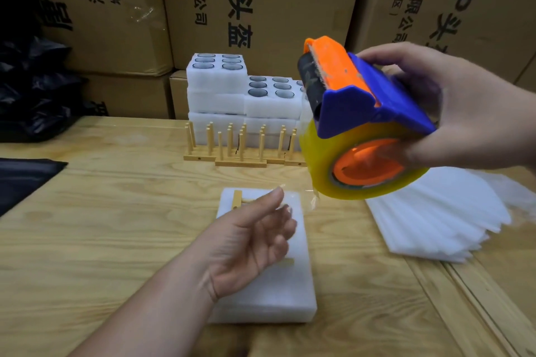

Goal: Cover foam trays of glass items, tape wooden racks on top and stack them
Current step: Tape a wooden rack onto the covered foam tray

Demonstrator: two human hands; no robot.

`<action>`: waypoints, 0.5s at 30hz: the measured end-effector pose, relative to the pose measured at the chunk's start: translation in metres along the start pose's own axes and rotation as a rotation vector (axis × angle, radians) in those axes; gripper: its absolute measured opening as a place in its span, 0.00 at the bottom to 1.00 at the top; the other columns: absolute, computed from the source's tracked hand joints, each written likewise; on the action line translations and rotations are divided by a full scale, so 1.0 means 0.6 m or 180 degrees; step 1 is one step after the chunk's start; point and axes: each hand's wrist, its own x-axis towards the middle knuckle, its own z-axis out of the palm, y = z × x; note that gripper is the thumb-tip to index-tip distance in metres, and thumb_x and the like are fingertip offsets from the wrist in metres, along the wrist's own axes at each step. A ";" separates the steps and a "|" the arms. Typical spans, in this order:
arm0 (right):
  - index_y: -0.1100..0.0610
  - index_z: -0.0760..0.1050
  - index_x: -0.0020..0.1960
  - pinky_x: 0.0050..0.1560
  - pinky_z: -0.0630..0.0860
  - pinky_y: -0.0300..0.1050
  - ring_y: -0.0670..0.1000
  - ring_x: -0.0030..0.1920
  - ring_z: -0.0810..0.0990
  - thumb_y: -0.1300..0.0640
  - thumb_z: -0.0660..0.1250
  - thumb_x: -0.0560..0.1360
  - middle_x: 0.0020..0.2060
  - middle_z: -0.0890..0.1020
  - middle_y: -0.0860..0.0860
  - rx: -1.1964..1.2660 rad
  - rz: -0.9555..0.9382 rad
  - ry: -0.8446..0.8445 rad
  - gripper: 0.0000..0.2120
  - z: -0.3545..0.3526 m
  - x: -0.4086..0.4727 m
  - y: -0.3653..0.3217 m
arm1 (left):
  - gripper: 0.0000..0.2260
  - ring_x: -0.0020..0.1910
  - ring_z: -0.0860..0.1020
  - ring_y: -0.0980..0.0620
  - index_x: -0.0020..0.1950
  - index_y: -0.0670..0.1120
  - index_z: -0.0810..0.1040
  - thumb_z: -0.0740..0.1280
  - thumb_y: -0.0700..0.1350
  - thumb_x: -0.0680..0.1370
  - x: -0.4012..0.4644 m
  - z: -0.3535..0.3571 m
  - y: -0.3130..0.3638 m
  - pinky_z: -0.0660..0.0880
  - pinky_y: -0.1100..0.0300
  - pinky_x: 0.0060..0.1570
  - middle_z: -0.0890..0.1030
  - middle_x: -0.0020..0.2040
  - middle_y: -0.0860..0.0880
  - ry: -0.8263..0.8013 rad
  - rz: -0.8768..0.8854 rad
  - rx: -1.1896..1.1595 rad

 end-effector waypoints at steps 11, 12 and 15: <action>0.34 0.64 0.71 0.54 0.80 0.44 0.44 0.58 0.81 0.32 0.79 0.59 0.60 0.79 0.38 -0.0677 0.0125 -0.0238 0.44 0.040 0.013 0.005 | 0.08 0.26 0.73 0.59 0.37 0.46 0.82 0.76 0.48 0.64 -0.078 -0.101 0.153 0.77 0.66 0.28 0.77 0.30 0.50 0.1590 0.1127 0.1700; 0.33 0.64 0.71 0.54 0.80 0.43 0.42 0.59 0.80 0.28 0.76 0.60 0.61 0.77 0.35 -0.0962 0.0176 -0.0307 0.43 0.044 0.009 0.011 | 0.08 0.27 0.73 0.58 0.36 0.46 0.83 0.76 0.49 0.64 -0.096 -0.119 0.173 0.77 0.66 0.28 0.76 0.30 0.49 0.1694 0.1191 0.1797; 0.33 0.65 0.70 0.52 0.77 0.37 0.38 0.59 0.79 0.26 0.73 0.63 0.60 0.77 0.32 -0.1406 0.0151 -0.0639 0.39 0.064 -0.002 0.038 | 0.09 0.28 0.73 0.57 0.33 0.48 0.82 0.79 0.51 0.64 -0.129 -0.159 0.195 0.77 0.64 0.28 0.75 0.31 0.47 0.1526 0.0887 0.2134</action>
